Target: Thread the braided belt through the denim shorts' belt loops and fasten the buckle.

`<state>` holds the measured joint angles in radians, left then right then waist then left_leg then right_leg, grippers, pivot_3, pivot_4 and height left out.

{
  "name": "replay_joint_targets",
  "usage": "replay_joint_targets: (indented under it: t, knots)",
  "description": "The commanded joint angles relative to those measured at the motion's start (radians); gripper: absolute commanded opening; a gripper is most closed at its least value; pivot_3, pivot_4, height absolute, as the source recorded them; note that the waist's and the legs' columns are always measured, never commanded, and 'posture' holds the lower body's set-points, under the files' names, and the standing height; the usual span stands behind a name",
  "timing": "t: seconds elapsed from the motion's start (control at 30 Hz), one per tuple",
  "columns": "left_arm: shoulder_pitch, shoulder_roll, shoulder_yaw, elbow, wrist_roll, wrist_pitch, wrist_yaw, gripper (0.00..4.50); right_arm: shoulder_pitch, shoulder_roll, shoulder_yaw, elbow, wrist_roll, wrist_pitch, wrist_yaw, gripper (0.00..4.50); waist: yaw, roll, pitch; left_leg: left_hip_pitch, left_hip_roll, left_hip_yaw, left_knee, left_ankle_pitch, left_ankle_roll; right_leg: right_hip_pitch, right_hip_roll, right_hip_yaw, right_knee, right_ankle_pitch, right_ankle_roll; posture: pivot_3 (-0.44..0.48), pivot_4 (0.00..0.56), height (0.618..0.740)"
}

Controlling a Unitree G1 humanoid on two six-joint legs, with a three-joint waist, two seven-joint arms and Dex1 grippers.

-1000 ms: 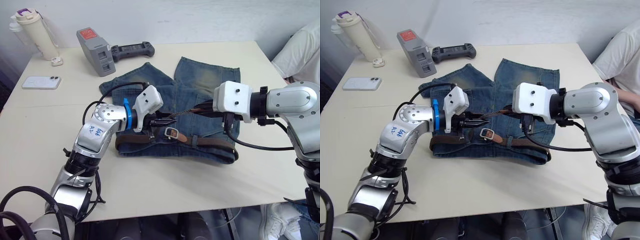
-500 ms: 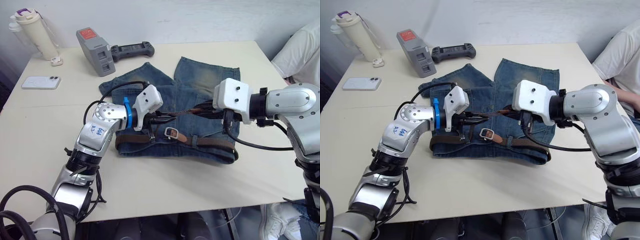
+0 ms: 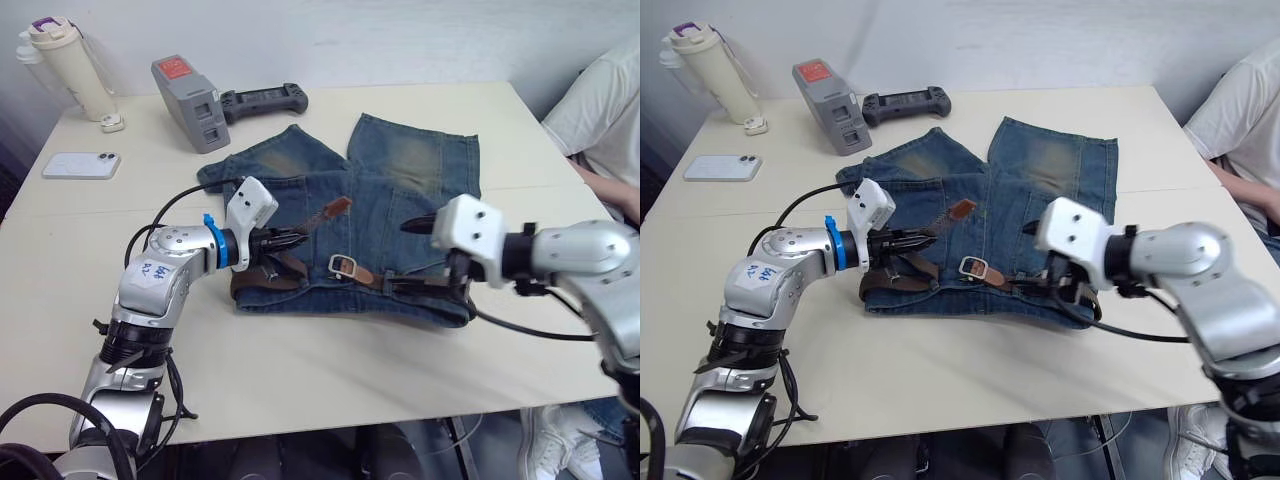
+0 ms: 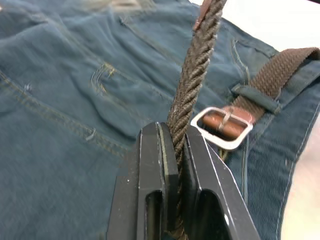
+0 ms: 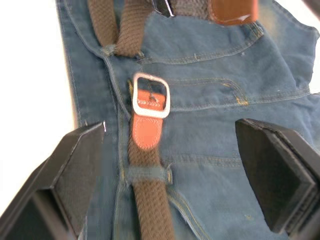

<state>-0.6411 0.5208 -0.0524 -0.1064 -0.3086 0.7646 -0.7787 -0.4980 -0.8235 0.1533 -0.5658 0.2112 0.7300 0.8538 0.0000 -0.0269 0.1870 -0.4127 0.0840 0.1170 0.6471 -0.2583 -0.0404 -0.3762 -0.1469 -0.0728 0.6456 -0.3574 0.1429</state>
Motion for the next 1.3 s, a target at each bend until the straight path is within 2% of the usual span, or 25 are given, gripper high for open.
replay_joint_targets:
  t: [0.03, 0.1, 0.33, 0.43, 0.53, 0.67, 1.1, 1.3]
  knots:
    - [-0.013, 0.017, 0.008, -0.02, -0.008, -0.009, -0.003, 0.0, 0.024, 0.057, 0.058, -0.012, -0.099, -0.039, -0.126, 4.41, 0.003, 0.0, 0.0, -0.001, 0.0, 0.0, 0.0, 0.0, 0.0, 0.0, 0.0, 0.0, 0.0, 0.0, 0.0, 0.0, 0.15, 0.74]
    - [-0.021, 0.021, 0.005, -0.011, -0.006, -0.014, -0.004, 0.0, 0.058, 0.099, 0.107, 0.014, -0.178, -0.08, -0.206, 4.41, 0.002, -0.001, -0.001, -0.001, 0.0, 0.0, 0.0, 0.0, 0.0, 0.0, 0.0, 0.0, 0.001, 0.0, 0.0, 0.0, 0.15, 0.74]
    - [-0.034, 0.039, -0.02, 0.004, 0.006, -0.031, -0.025, 0.0, 0.168, 0.138, 0.221, 0.071, -0.316, -0.172, -0.27, 4.41, 0.0, -0.001, -0.001, -0.001, 0.0, 0.0, 0.0, 0.0, 0.0, 0.0, 0.0, 0.0, 0.0, 0.0, 0.0, 0.0, 0.15, 0.74]
    - [-0.038, 0.054, -0.048, -0.004, 0.004, -0.038, -0.059, 0.0, 0.188, 0.121, 0.258, 0.113, -0.4, -0.228, -0.288, 4.41, -0.002, -0.001, -0.001, -0.001, 0.0, 0.0, -0.001, 0.0, 0.0, 0.0, 0.0, 0.0, 0.0, 0.0, 0.0, 0.0, 0.15, 0.74]
    - [-0.036, 0.074, -0.063, -0.007, 0.007, -0.049, -0.082, 0.0, 0.195, 0.154, 0.223, 0.121, -0.409, -0.23, -0.314, 4.41, -0.001, -0.002, -0.001, 0.0, 0.0, 0.0, 0.0, 0.0, 0.0, 0.0, 0.0, 0.0, 0.0, 0.0, 0.0, 0.0, 0.15, 0.74]
    - [-0.032, 0.111, -0.077, 0.015, 0.021, -0.081, -0.116, 0.0, 0.179, 0.113, 0.252, 0.141, -0.536, -0.277, -0.327, 4.41, -0.001, -0.002, -0.001, 0.0, 0.0, 0.0, 0.0, 0.0, 0.0, 0.0, 0.0, 0.0, 0.0, 0.0, 0.0, 0.0, 0.15, 0.74]
    - [-0.018, 0.111, -0.09, 0.024, 0.029, -0.099, -0.13, 0.0, 0.159, 0.166, 0.232, 0.129, -0.716, -0.225, -0.359, 4.41, 0.003, -0.002, -0.001, 0.0, 0.0, 0.0, 0.001, 0.0, 0.0, 0.0, 0.0, 0.0, 0.0, 0.0, 0.0, 0.0, 0.15, 0.74]
    - [-0.018, 0.107, -0.094, 0.036, 0.036, -0.108, -0.132, 0.0, 0.181, 0.206, 0.257, 0.14, -0.731, -0.24, -0.337, 4.41, 0.001, -0.002, -0.001, 0.0, 0.0, 0.0, 0.0, 0.0, 0.0, 0.0, 0.0, 0.0, 0.0, 0.0, 0.0, 0.0, 0.15, 0.74]
